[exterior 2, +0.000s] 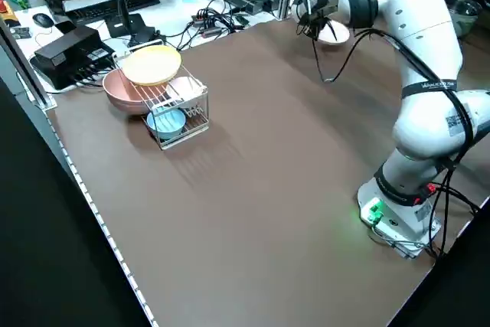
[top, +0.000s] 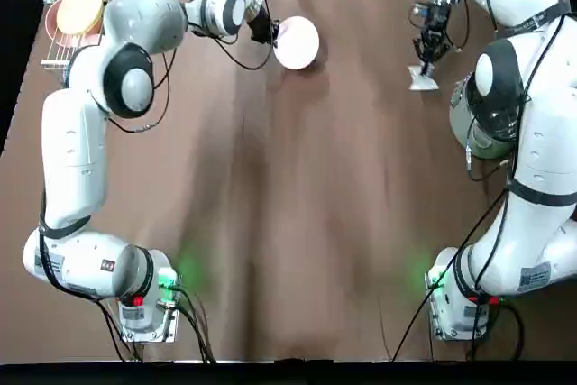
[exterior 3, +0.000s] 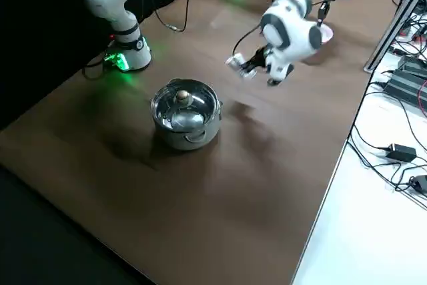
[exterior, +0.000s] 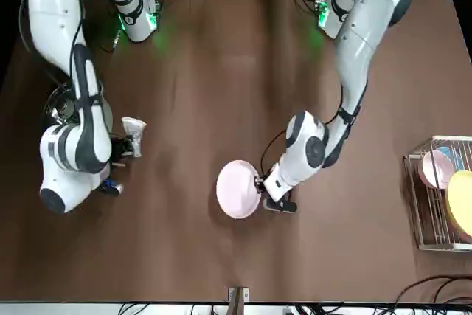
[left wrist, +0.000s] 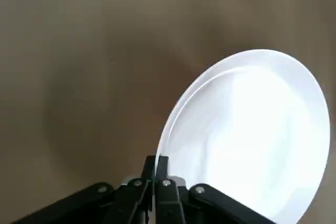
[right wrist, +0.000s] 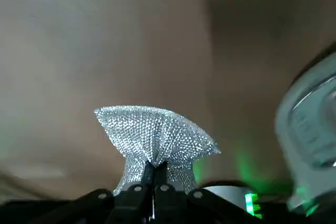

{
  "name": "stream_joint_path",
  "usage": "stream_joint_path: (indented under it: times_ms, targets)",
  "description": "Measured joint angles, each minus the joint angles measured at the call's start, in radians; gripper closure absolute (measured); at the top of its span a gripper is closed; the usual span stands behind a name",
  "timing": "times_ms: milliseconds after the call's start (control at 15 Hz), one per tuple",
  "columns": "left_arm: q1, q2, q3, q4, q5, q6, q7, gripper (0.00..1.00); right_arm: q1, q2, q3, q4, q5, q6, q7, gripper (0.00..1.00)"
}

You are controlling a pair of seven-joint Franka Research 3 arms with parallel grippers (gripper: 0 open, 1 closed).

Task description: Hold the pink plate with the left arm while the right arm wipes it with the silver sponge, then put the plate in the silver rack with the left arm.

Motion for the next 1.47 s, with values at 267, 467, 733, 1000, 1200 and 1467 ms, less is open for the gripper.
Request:
stream_joint_path:
  times_ms: [267, 467, 733, 1000, 1200, 1467]
  targets:
    - [0.052, -0.05, -0.025, -0.026, 0.008, -0.002, 0.001, 0.97, -0.017, 0.052, 0.008, -0.066, -0.005, 0.133, -0.086, 0.98]
    - [0.079, -0.093, -0.025, -0.064, 0.008, -0.004, 0.001, 0.96, -0.012, 0.092, 0.02, -0.096, -0.005, 0.194, -0.093, 0.97]
    - [0.162, -0.157, -0.036, -0.119, 0.008, -0.017, 0.022, 0.97, -0.011, 0.104, 0.022, -0.094, -0.005, 0.192, -0.097, 0.72]
    - [0.267, -0.259, -0.046, -0.145, 0.008, -0.168, 0.061, 0.97, -0.011, 0.084, 0.021, -0.035, -0.005, 0.088, -0.099, 0.25]
    - [0.347, -0.319, -0.046, -0.146, 0.009, -0.284, 0.11, 0.97, -0.009, 0.058, 0.021, 0.082, -0.008, -0.069, -0.099, 0.0]
    - [0.477, -0.373, -0.046, -0.149, 0.009, -0.359, 0.209, 0.97, -0.01, -0.05, 0.01, 0.244, -0.017, -0.132, -0.095, 0.0]
